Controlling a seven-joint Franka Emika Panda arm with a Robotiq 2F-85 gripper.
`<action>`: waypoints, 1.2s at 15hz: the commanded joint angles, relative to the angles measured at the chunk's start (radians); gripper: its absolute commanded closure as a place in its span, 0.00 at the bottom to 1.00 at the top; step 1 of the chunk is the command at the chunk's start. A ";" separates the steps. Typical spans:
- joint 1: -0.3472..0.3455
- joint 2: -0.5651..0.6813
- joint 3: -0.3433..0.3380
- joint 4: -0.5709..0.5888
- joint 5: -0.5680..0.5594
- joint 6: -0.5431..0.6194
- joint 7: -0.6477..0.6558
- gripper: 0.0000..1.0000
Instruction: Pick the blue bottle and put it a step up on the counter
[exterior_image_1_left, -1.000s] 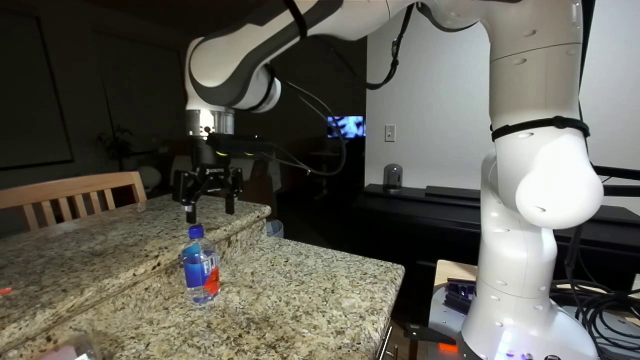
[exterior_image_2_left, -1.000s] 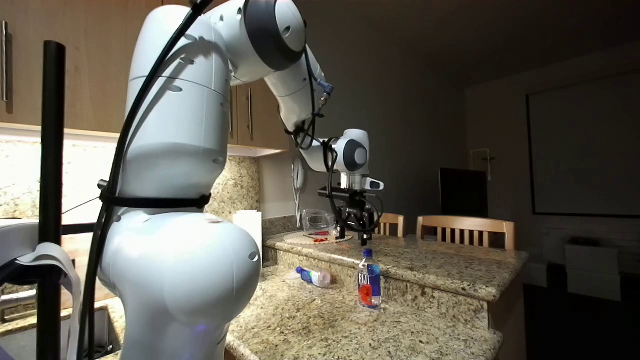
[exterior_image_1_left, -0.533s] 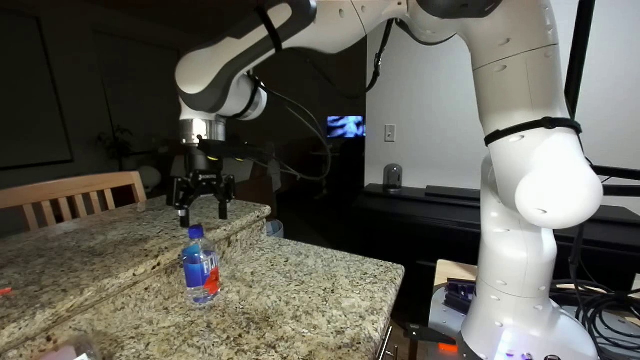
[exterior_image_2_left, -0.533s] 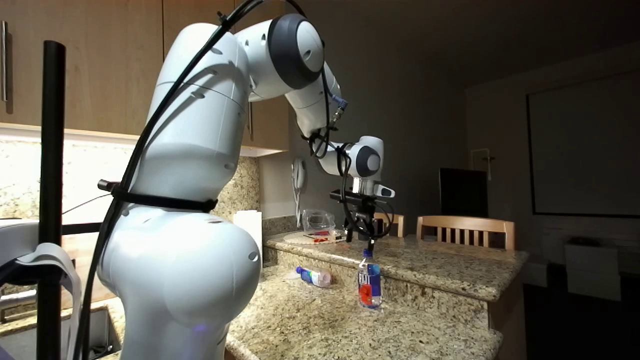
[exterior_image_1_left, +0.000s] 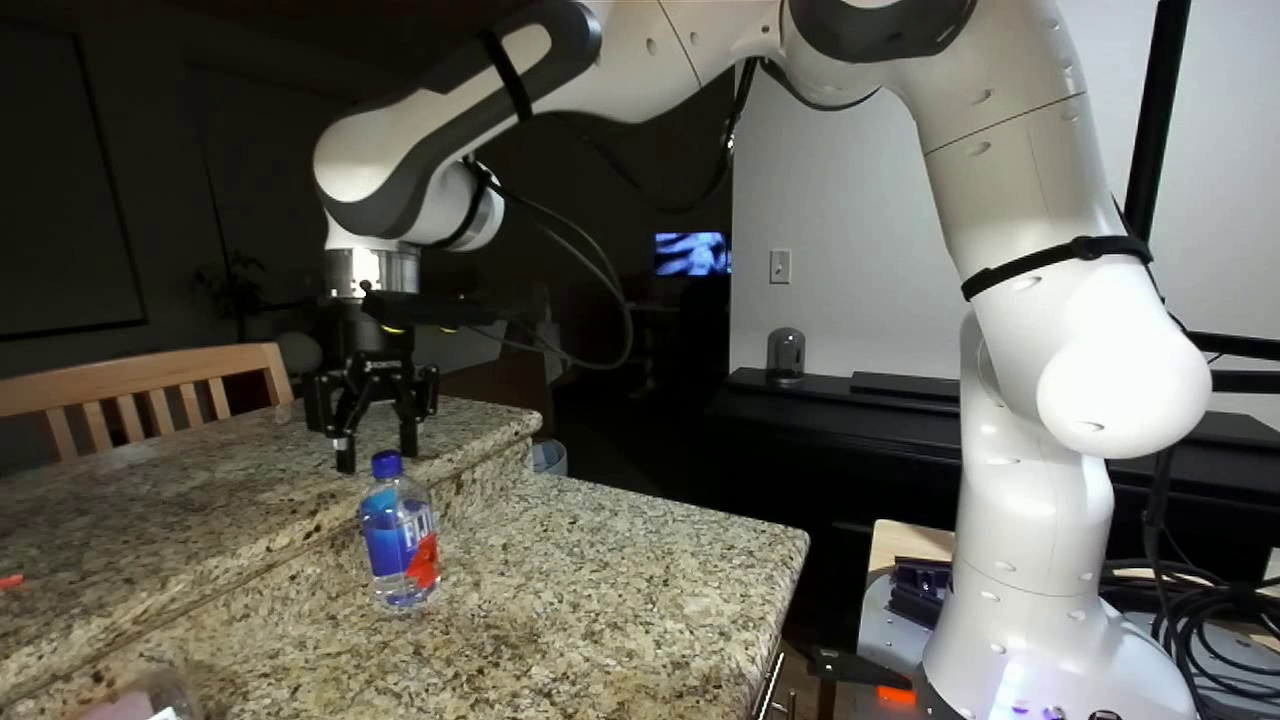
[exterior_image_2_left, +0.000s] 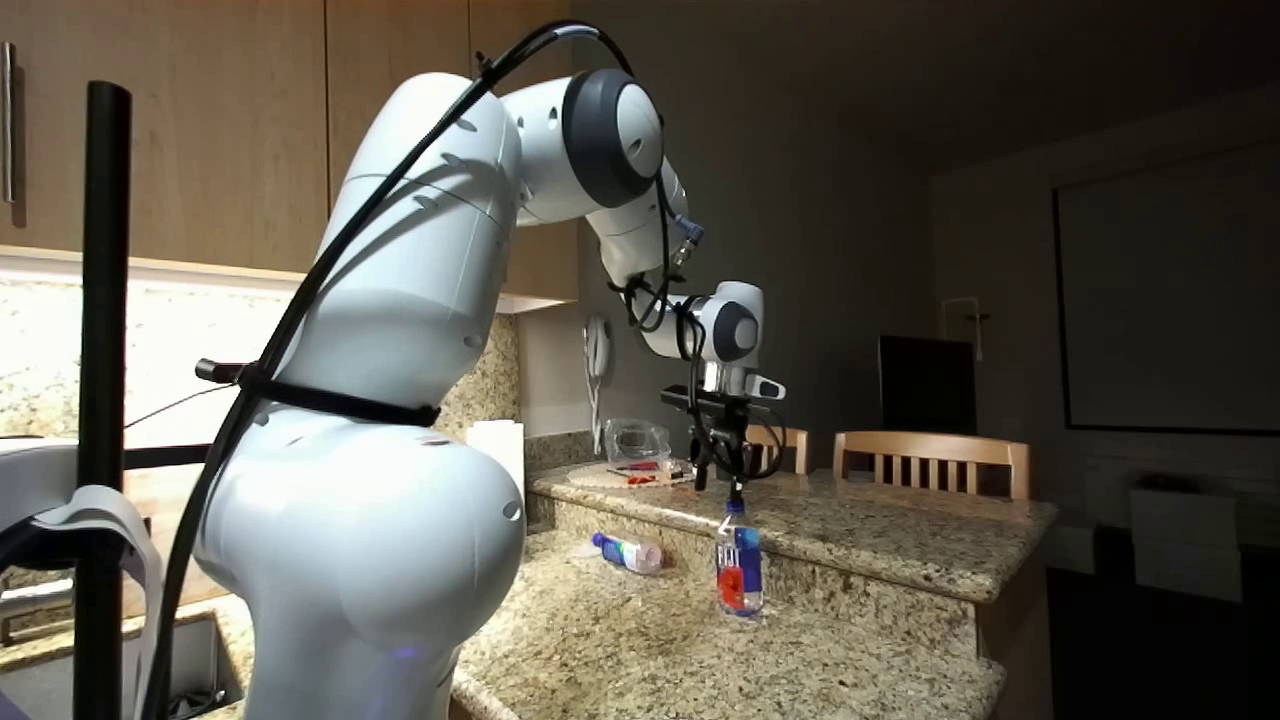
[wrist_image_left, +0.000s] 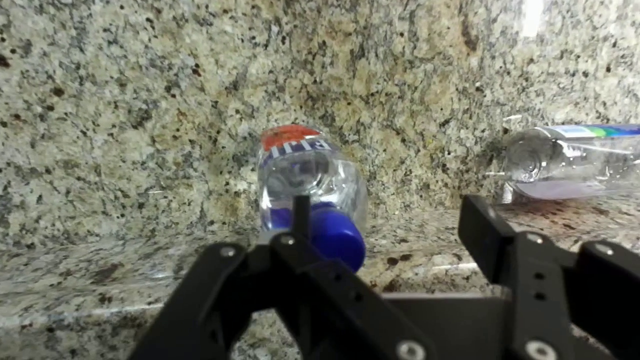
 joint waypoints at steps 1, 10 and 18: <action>0.025 0.030 -0.018 0.037 -0.062 -0.027 0.018 0.54; 0.052 0.048 -0.049 0.062 -0.190 -0.048 0.059 0.90; 0.051 0.041 -0.048 0.081 -0.176 -0.088 0.052 0.65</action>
